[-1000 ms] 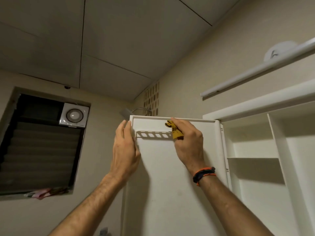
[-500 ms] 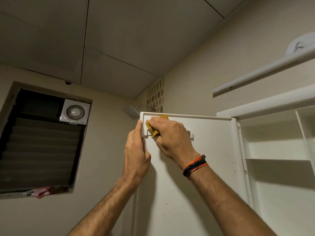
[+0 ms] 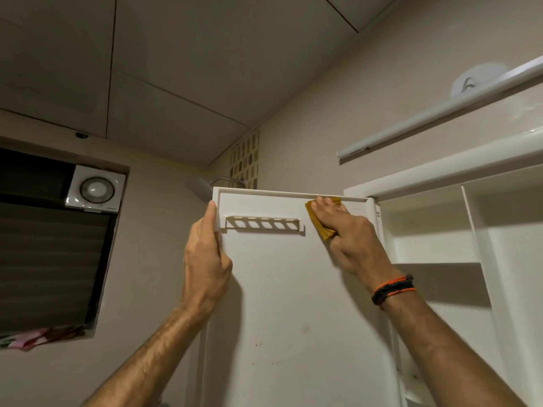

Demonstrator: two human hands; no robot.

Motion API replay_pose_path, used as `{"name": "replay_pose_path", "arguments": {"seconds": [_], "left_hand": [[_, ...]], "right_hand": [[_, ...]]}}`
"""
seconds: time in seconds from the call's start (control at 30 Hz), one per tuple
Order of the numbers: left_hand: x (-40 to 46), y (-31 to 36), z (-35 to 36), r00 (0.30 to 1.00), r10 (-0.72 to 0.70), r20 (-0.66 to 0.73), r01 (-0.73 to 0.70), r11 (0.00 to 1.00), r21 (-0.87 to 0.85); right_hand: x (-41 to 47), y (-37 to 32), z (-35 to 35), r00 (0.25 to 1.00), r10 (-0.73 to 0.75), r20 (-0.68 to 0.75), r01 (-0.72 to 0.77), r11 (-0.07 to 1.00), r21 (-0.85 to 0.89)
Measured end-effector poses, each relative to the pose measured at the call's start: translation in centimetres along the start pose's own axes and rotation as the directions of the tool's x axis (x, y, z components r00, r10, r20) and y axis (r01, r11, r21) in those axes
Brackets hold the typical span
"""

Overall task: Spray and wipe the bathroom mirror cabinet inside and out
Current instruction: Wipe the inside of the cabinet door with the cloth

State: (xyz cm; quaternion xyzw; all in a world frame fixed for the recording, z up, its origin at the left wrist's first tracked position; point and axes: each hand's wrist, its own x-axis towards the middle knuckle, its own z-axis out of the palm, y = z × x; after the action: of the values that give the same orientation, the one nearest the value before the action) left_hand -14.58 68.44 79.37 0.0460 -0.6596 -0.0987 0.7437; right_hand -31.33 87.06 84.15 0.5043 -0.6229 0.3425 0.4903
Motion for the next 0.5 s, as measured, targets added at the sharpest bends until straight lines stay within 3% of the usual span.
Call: {"name": "replay_pose_path", "arguments": {"seconds": [0.17, 0.37, 0.5], "left_hand": [[-0.2, 0.5, -0.3, 1.0, 0.001, 0.011, 0.0, 1.0, -0.025], [-1.2, 0.2, -0.8, 0.987, -0.159, 0.01, 0.158, 0.965, -0.208], [-2.8, -0.1, -1.2, 0.986, -0.168, 0.014, 0.167, 0.957, -0.239]], "right_hand": [[-1.3, 3.6, -1.3, 0.99, 0.109, -0.094, -0.105, 0.994, 0.044], [-2.2, 3.9, -0.6, 0.998, 0.057, -0.012, -0.057, 0.998, 0.012], [-3.1, 4.2, 0.8, 1.0, 0.023, 0.009, -0.023, 0.999, -0.034]]}}
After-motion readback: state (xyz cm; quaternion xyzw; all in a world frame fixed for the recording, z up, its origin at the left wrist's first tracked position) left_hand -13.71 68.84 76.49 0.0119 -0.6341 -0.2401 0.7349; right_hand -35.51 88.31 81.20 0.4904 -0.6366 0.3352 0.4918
